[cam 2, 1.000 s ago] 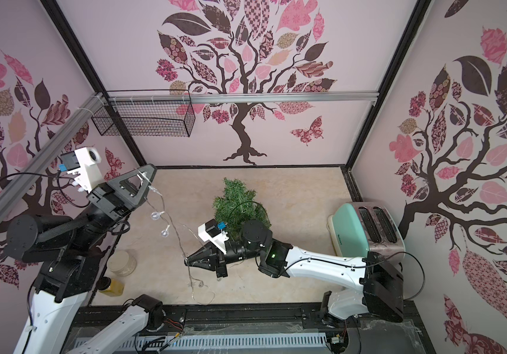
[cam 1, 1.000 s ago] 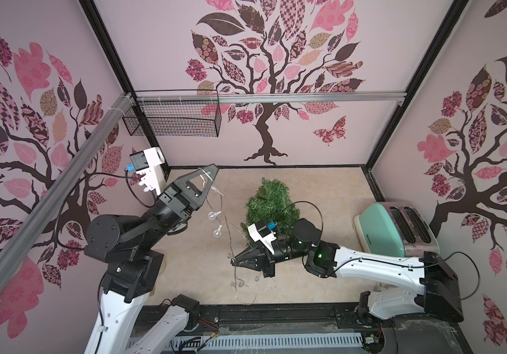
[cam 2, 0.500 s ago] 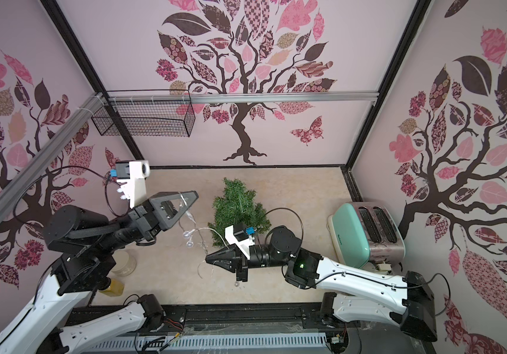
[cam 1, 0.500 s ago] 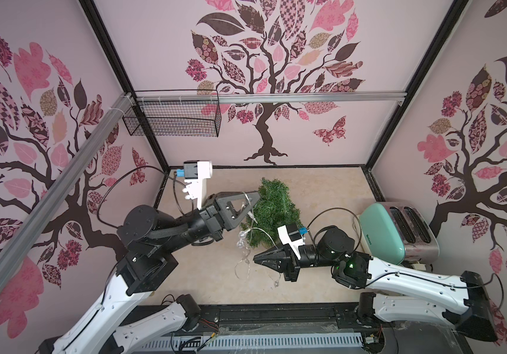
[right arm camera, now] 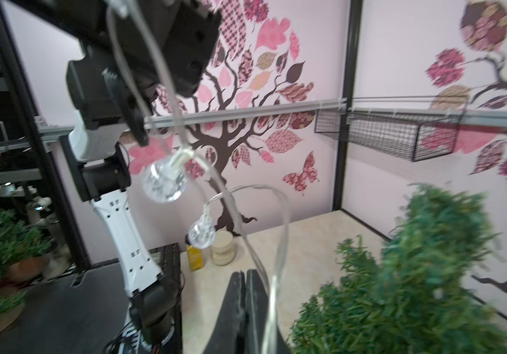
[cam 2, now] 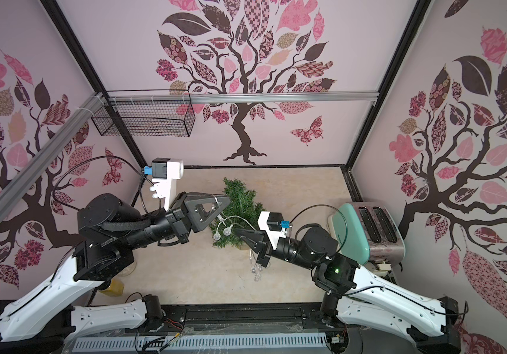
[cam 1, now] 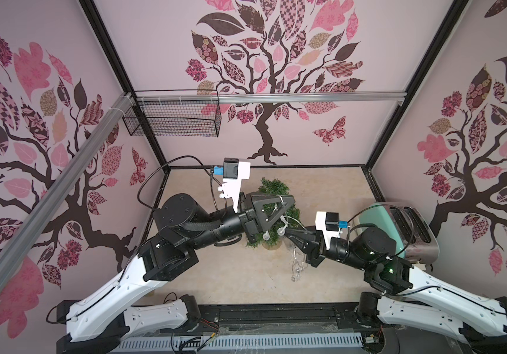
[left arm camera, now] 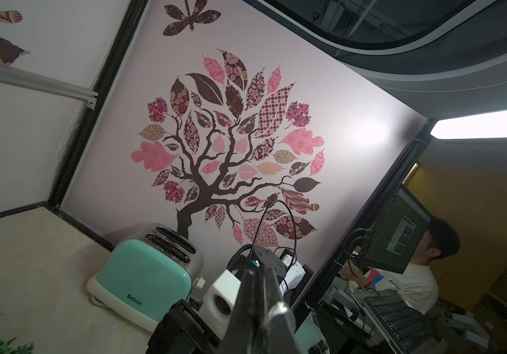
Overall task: Remove string lights from the small christmas tree
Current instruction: Place the light string at the center of the board.
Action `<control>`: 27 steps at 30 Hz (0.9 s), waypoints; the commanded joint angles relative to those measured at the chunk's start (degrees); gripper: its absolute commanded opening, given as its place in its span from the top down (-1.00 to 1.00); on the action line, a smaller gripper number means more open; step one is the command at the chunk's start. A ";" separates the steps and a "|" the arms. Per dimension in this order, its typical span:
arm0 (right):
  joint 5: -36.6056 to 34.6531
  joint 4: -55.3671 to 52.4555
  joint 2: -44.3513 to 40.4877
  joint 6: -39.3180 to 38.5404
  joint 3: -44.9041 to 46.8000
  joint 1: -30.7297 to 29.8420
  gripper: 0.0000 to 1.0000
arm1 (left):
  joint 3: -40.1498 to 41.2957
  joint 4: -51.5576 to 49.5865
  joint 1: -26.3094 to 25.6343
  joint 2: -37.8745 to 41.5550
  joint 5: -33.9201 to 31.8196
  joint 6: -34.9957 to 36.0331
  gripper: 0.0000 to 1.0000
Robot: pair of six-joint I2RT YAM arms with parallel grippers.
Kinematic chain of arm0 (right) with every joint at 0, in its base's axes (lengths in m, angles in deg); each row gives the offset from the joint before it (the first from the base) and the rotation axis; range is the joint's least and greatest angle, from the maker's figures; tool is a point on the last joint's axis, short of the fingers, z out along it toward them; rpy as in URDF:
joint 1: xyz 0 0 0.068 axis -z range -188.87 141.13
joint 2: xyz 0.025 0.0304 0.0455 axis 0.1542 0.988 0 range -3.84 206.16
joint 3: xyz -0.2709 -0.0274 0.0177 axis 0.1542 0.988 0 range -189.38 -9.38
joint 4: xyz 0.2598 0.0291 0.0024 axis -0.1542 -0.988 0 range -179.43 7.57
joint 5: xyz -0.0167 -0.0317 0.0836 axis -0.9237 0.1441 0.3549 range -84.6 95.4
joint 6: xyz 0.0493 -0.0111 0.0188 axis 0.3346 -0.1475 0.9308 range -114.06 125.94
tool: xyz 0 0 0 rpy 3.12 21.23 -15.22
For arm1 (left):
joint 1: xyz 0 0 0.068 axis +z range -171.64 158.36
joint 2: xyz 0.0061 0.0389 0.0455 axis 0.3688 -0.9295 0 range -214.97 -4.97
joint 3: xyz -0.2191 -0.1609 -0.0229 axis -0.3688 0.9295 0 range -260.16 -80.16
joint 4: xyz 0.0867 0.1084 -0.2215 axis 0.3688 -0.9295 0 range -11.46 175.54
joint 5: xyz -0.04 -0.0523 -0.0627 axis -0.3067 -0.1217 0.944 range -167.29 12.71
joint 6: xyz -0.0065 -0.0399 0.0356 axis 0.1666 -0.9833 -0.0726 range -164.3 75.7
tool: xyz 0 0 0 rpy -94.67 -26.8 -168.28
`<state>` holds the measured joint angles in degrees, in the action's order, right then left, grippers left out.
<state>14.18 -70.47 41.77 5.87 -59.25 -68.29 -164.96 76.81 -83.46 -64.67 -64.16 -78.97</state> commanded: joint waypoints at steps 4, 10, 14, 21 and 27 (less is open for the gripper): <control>-2.62 -0.10 3.72 -5.12 -9.47 2.50 1.00 | -3.03 0.38 -2.56 -1.58 -2.20 2.03 1.00; -5.79 -0.15 8.70 -9.99 -17.46 3.74 1.00 | -7.84 0.34 -2.96 -5.88 -1.22 1.69 1.00; -4.71 0.42 10.88 -10.39 -21.79 7.09 1.00 | -12.32 -0.25 -3.25 -9.07 -0.36 1.83 1.00; -4.09 0.85 14.56 -11.72 -28.10 11.44 1.00 | -18.29 -1.20 -3.30 -12.98 -0.02 2.88 1.00; -6.67 0.58 16.14 -13.58 -31.24 14.99 1.00 | -23.66 -2.43 -3.31 -16.68 0.10 4.00 1.00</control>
<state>9.63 -70.68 57.92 -6.55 -88.14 -55.17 -186.18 74.84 -86.52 -80.50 -65.21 -76.39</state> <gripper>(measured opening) 0.055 0.043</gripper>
